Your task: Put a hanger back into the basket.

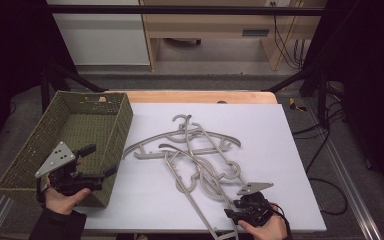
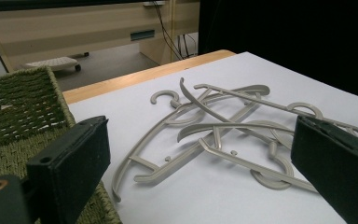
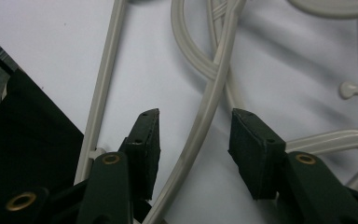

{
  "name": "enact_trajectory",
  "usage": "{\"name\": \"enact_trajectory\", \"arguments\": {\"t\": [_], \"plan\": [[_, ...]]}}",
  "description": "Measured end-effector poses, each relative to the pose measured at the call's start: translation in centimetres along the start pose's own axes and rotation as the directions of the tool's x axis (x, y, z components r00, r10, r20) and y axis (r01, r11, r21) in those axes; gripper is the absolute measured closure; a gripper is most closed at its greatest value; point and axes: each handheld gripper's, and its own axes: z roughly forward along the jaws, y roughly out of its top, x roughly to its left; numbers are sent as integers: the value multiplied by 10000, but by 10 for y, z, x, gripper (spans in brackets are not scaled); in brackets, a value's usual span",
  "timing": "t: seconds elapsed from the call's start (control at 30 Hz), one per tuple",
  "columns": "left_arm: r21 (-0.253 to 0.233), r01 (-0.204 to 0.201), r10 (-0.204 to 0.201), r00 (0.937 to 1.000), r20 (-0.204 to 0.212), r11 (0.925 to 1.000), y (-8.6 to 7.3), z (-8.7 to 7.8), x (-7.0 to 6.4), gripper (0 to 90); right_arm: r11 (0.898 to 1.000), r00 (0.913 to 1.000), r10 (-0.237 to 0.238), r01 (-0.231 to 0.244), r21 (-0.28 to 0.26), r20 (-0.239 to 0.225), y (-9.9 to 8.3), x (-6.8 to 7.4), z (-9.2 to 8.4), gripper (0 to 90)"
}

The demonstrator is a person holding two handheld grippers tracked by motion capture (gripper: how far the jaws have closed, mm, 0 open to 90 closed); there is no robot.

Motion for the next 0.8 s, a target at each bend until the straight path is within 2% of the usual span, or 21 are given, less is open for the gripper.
{"name": "enact_trajectory", "arguments": {"t": [0.07, 0.13, 0.17, 0.27, 0.33, 0.47, 0.57, 0.8], "plan": [[0, 56, -56, 10000, -1, 10000, 0, 0, 0, 44, 9999, 9999, 22, -20, 161, -106, 0, 1, 3, 564], [20, 50, -50, 10000, 2, 10000, 0, 1, 0, 45, 9991, 9998, 63, -72, 413, 199, 0, 1, 8, 584], [31, 38, -38, 10000, 6, 10000, -1, 2, -1, 45, 9983, 9994, 254, -265, 520, 221, 0, 2, 9, 590], [76, -4, 4, 10000, 19, 10000, -1, 3, -2, 45, 9975, 9995, 208, -225, 676, 251, 0, 1, 14, 626], [81, -11, 11, 10000, 19, 10000, -1, 4, -2, 46, 9964, 9987, 405, -427, 731, 318, 1, 1, 16, 640], [132, -96, 95, 9999, 31, 9999, -1, 5, -3, 46, 9963, 9987, 390, -414, 748, 332, 3, 2, 18, 655], [168, -74, 74, 10000, 29, 9998, -1, 6, -3, 46, 9958, 9979, 399, -439, 802, 515, 5, 4, 20, 672], [185, -116, 116, 9999, 29, 9998, -1, 6, -4, 48, 9933, 9945, 660, -732, 896, 813, 9, 7, 23, 737]]}}
